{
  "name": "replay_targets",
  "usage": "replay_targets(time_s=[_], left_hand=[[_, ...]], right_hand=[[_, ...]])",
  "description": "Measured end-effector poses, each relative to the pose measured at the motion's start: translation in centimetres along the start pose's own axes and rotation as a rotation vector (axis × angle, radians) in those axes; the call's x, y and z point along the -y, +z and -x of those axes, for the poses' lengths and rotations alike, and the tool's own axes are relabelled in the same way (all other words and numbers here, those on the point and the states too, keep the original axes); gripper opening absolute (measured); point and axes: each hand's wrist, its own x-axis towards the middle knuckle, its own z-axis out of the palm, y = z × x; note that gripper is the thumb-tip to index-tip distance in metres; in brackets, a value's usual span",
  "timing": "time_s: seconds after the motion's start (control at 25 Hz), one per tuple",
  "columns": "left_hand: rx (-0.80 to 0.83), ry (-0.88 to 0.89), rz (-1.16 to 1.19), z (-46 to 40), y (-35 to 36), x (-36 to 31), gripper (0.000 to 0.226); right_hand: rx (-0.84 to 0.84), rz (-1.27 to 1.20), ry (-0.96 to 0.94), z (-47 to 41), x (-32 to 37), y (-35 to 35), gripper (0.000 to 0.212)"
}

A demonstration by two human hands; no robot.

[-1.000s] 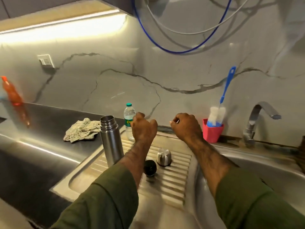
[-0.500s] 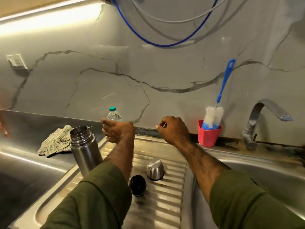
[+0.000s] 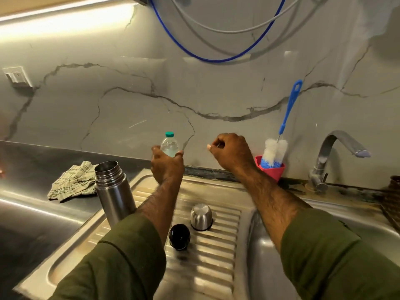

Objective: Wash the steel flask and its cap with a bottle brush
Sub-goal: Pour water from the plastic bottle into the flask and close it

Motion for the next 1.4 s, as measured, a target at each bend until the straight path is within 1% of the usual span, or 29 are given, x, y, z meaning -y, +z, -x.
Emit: replay_targets(time_s=[0.12,0.24,0.4,0.52,0.6,0.68,0.76,0.96,1.04,1.16,1.28,1.32,1.4], left_hand=[[0.079,0.167,0.063,2.3,-0.5,-3.1,0.060],[0.204,0.265,0.103,4.6,-1.3,-5.5,0.060],[0.353,0.288,0.122,7.7,-2.3,-6.4,0.067],[0.398,0.329,0.122,9.3,-2.9,-6.1,0.069],[0.423,0.347,0.135,9.9,-3.4,-6.0,0.069],[0.447,0.353,0.138,10.3,-4.1,-6.0,0.068],[0.474,0.353,0.139,10.4,-4.6,-5.8,0.067],[0.535,0.347,0.171,10.5,-5.4,-4.9,0.063],[0.556,0.330,0.196,10.5,-5.8,-4.4,0.063],[0.567,0.318,0.213,10.4,-6.2,-3.9,0.065],[0.570,0.317,0.216,10.2,-6.8,-3.7,0.067],[0.575,0.322,0.214,10.2,-7.1,-3.8,0.066],[0.582,0.327,0.214,10.2,-7.8,-3.9,0.063]], right_hand=[[-0.052,-0.081,-0.065,-1.1,3.0,-2.9,0.033],[-0.053,-0.054,-0.123,-1.6,5.6,-5.9,0.043],[-0.044,0.074,-0.127,-0.5,6.0,-8.9,0.043],[0.020,0.207,-0.099,0.6,5.5,-10.2,0.039],[0.054,0.244,-0.064,1.1,5.5,-10.9,0.041],[0.091,0.230,-0.041,1.6,5.5,-11.4,0.044],[0.114,0.196,-0.054,1.9,5.5,-11.6,0.042],[0.164,0.147,-0.103,2.9,5.9,-11.4,0.025],[0.241,0.164,-0.151,3.1,6.3,-11.8,0.021],[0.349,0.181,-0.182,3.0,7.0,-12.3,0.026],[0.301,0.203,-0.135,3.0,7.6,-11.9,0.039],[0.286,0.209,-0.132,3.0,7.7,-11.7,0.039],[0.297,0.181,-0.151,3.1,8.0,-11.4,0.029]])
